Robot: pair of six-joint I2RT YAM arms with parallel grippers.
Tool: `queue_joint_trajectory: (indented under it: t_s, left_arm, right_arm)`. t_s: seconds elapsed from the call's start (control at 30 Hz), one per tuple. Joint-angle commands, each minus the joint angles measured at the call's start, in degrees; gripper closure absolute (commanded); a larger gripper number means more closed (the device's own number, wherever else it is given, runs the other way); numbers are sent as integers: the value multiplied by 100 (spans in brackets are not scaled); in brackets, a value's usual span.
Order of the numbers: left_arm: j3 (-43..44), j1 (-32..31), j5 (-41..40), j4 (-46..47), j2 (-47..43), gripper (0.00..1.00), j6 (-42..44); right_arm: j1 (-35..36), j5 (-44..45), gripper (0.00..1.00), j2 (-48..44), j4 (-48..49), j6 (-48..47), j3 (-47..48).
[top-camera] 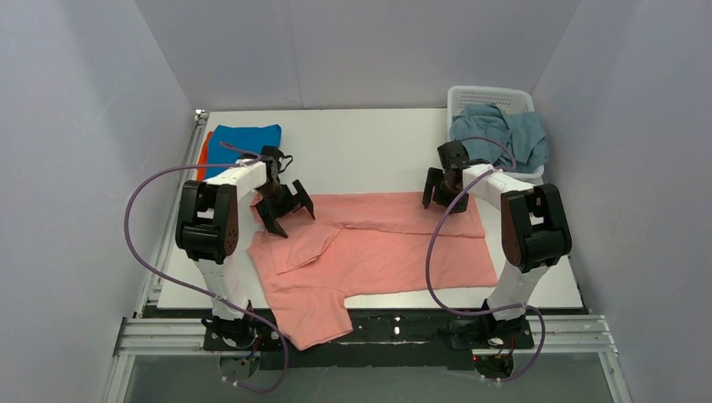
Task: Fold and stack the t-shirts
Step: Fold the flattened tshirt in 1/3 of the way, then grab the side of the flattened tshirt closest away from the robot with both arms
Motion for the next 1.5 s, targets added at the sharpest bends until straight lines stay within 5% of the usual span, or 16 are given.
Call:
queue_joint_trajectory:
  t_s: [0.0, 0.33, 0.63, 1.13, 1.47]
  left_arm:
    - [259, 114, 108, -227, 528, 0, -67]
    - [2003, 123, 105, -802, 1751, 1, 28]
    - [2831, 124, 88, -1328, 1854, 0, 234]
    - [732, -245, 9, -1706, -978, 1, 217]
    - [-1842, -1693, -576, -2303, -4012, 1, -169]
  right_arm:
    - [-278, 132, 21, 398, 152, 125, 344]
    - [-602, -103, 32, 852, 19, -4, 1035]
    - [-707, -137, 25, 660, -124, -339, 1319]
    - [-689, -544, 14, -1272, 250, -499, -290]
    - [-566, -110, 13, -2820, 170, 36, -1456]
